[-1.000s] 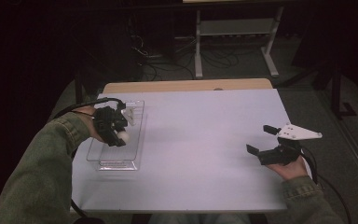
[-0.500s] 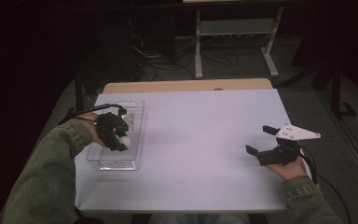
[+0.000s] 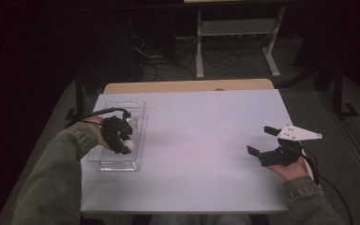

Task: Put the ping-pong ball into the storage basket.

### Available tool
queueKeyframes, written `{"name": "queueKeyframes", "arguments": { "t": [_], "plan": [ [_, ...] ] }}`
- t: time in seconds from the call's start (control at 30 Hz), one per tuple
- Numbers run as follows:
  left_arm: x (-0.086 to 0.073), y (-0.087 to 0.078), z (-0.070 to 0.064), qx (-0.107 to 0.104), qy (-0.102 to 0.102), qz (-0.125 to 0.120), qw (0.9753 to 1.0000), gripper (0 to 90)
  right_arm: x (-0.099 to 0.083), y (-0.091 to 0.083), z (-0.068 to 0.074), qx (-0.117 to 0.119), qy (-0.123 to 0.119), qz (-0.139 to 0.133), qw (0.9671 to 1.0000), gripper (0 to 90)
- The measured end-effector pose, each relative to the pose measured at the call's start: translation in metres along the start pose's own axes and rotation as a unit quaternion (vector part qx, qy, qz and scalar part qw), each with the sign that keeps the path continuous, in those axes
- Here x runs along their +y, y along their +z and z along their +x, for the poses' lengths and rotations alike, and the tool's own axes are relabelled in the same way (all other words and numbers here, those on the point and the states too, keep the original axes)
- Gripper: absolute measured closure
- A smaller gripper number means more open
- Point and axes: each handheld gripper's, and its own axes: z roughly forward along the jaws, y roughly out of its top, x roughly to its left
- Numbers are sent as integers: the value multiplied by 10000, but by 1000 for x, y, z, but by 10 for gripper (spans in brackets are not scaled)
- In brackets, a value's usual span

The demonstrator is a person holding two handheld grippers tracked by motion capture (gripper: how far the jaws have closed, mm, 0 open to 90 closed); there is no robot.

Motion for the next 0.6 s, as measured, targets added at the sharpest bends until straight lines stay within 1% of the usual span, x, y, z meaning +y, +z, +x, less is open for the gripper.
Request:
{"name": "queueKeyframes", "arguments": {
  "t": [0.13,0.23,0.3,0.37,0.4,0.5,0.6],
  "plan": [
    [-1,5,0,-9,-12,6,10000,508,0,0,0,0,-3,9,10000,0],
    [-1,10,-1,-35,67,9,10000,508,0,0,0,5,-3,20,10000,0],
    [-1,14,-1,-57,63,0,10000,508,0,0,0,2,1,16,10000,0],
    [-1,19,-2,-100,46,21,9999,508,0,1,-1,1,-9,18,10000,0],
    [-1,20,-1,-106,75,21,9999,507,0,1,-1,5,-18,20,10000,0],
    [1,25,0,-114,74,111,9998,507,-1,2,-1,2,-12,45,10000,0],
    [3,28,1,-125,102,92,9998,507,-1,2,-1,-9,-20,58,10000,0]
  ]
}}
